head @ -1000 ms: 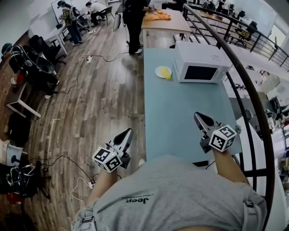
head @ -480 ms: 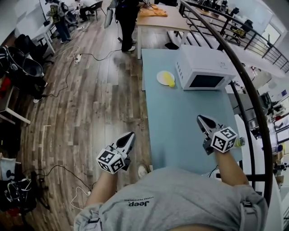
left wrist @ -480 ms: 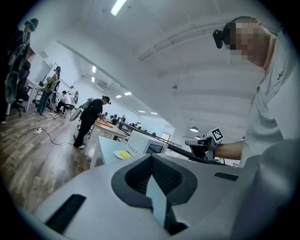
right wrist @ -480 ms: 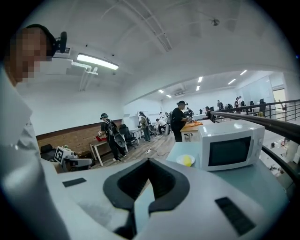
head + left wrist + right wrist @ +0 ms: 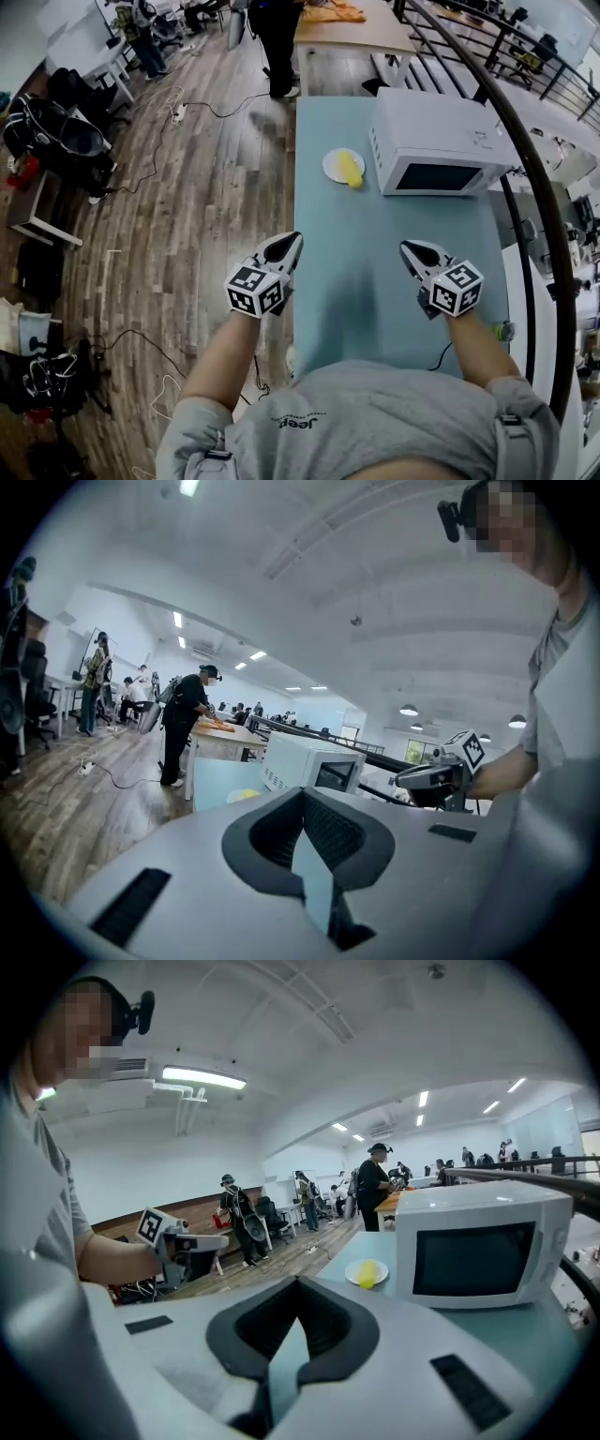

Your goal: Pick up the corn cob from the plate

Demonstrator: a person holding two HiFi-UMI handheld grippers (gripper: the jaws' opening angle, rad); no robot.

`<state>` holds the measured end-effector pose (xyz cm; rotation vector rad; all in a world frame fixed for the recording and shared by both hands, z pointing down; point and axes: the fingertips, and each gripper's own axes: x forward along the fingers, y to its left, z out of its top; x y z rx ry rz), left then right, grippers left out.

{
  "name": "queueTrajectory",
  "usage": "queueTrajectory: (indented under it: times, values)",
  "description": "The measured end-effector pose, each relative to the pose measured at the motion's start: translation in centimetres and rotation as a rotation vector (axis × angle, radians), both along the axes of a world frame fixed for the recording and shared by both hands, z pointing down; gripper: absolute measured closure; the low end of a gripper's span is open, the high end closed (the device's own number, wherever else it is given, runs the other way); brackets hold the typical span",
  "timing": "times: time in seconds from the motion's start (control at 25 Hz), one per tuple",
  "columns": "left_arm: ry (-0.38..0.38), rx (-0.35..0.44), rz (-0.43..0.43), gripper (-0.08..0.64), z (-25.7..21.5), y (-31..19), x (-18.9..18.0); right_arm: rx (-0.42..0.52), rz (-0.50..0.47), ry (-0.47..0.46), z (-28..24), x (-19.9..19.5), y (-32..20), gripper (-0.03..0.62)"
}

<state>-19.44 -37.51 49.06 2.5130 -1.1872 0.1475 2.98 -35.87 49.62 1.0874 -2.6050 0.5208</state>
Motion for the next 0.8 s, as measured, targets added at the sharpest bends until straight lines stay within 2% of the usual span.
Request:
queueTrajectory:
  times: [0.24,0.4,0.52,0.8]
  values:
    - [-0.130,0.039,-0.020,0.554,2.0,-8.5,6.3,0.012,-0.016,-0.017,3.3,1.5,-5.2,0.583]
    - [-0.193,0.022,-0.017,0.540,5.2,-13.9,9.1,0.031,0.009,-0.017,5.5,1.8,-8.9,0.583]
    - [-0.221,-0.005,-0.010,0.449,8.0,-16.8,10.3,0.030,0.029,-0.025,7.2,1.7,-11.1,0.583]
    - [-0.302,0.003,-0.005,0.326,13.6,-21.9,12.8,0.012,0.028,-0.048,11.6,0.8,-14.8,0.583]
